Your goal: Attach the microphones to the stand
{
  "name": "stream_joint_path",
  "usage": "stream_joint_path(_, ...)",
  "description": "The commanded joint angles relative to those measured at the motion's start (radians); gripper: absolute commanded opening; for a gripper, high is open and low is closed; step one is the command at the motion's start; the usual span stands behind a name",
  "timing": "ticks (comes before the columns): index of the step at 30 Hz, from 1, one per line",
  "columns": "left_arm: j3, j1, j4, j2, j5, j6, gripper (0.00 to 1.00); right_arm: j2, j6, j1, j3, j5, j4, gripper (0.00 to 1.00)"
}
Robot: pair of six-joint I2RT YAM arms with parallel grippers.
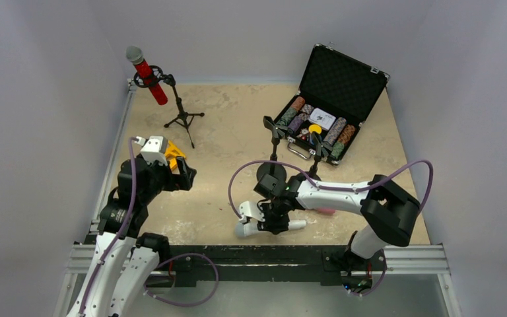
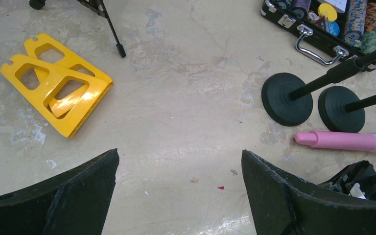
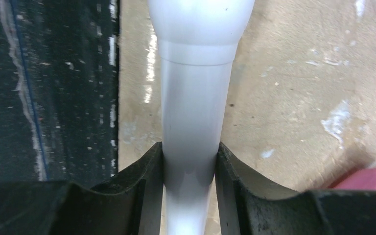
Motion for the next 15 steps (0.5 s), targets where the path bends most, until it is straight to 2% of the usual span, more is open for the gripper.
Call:
stream_joint_path(1, 0.023, 0.009, 0.038, -0.003, 0.017, 0.016, 0.99, -0.001, 0.023, 0.005, 0.062, -0.119, -0.06, 0.0)
stream_joint_path(7, 0.021, 0.009, 0.043, -0.007, 0.04, 0.017, 0.99, -0.021, -0.008, -0.008, 0.085, -0.184, -0.103, 0.0)
stream_joint_path(15, 0.002, 0.009, 0.096, -0.031, 0.144, 0.011, 0.99, -0.048, -0.05, -0.061, 0.109, -0.289, -0.156, 0.0)
